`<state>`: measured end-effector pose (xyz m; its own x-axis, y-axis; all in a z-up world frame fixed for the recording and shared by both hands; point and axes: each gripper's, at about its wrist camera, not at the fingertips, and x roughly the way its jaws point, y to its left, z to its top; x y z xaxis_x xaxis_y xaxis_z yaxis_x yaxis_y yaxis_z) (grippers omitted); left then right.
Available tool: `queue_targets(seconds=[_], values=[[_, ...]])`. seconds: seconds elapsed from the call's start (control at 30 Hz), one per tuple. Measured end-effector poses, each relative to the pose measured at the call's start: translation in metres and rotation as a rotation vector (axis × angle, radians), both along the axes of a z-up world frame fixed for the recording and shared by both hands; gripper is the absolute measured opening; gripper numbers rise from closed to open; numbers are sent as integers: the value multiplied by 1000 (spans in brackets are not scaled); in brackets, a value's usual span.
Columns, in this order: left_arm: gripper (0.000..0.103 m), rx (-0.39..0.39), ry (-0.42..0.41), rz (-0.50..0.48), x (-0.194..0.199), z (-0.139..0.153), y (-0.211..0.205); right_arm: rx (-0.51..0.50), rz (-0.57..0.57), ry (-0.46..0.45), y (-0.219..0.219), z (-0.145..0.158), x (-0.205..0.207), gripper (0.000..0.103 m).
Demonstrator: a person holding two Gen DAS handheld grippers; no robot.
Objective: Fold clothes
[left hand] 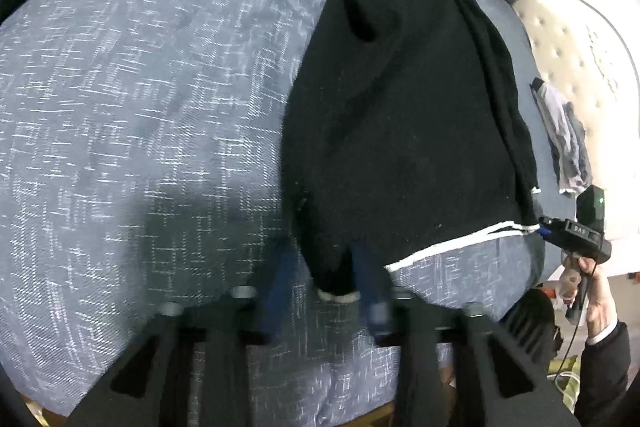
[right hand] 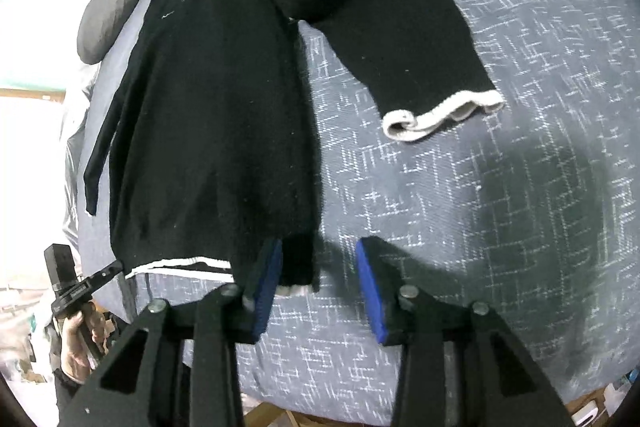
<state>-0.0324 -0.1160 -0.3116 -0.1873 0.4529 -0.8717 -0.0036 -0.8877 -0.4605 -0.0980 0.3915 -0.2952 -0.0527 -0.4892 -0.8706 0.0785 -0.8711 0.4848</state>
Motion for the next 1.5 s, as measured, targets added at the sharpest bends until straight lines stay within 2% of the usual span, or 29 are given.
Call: queue_targets(seconds=[0.23, 0.47, 0.6, 0.8, 0.83, 0.9, 0.97, 1.13, 1.33, 1.37, 1.4, 1.43, 1.5], values=[[7, -22, 38, -18, 2, 11, 5, 25, 60, 37, -13, 2, 3, 7], [7, -16, 82, -37, 16, 40, -7, 53, 68, 97, 4, 22, 6, 0], [7, -3, 92, -24, 30, 45, -19, 73, 42, 98, 21, 30, 7, 0], [7, -12, 91, -18, 25, 50, -14, -61, -3, 76, 29, 32, 10, 4], [7, -14, 95, -20, 24, 52, -13, -79, -10, 75, 28, 32, 10, 6], [7, -16, 103, -21, 21, 54, -10, -76, 6, 71, 16, 28, 12, 29], [7, -14, 109, -17, 18, 56, -9, -81, 1, 63, 9, 24, 11, 32], [7, -24, 120, -25, 17, 62, -8, -84, -9, 48, -16, 7, 5, 32], [7, -28, 128, -23, 17, 64, -9, 30, -7, 43, -39, -11, -3, 32], [7, -24, 130, -36, 17, 64, -8, 45, -3, 41, -42, -15, -3, 29], [7, -23, 131, -36, 17, 64, -8, 56, 1, 51, -43, -16, -3, 19], [7, -22, 132, -37, 17, 64, -8, 53, -1, 60, -43, -15, -2, 14], [7, -19, 133, -37, 18, 64, -8, 47, -6, 80, -42, -15, 0, 7]])
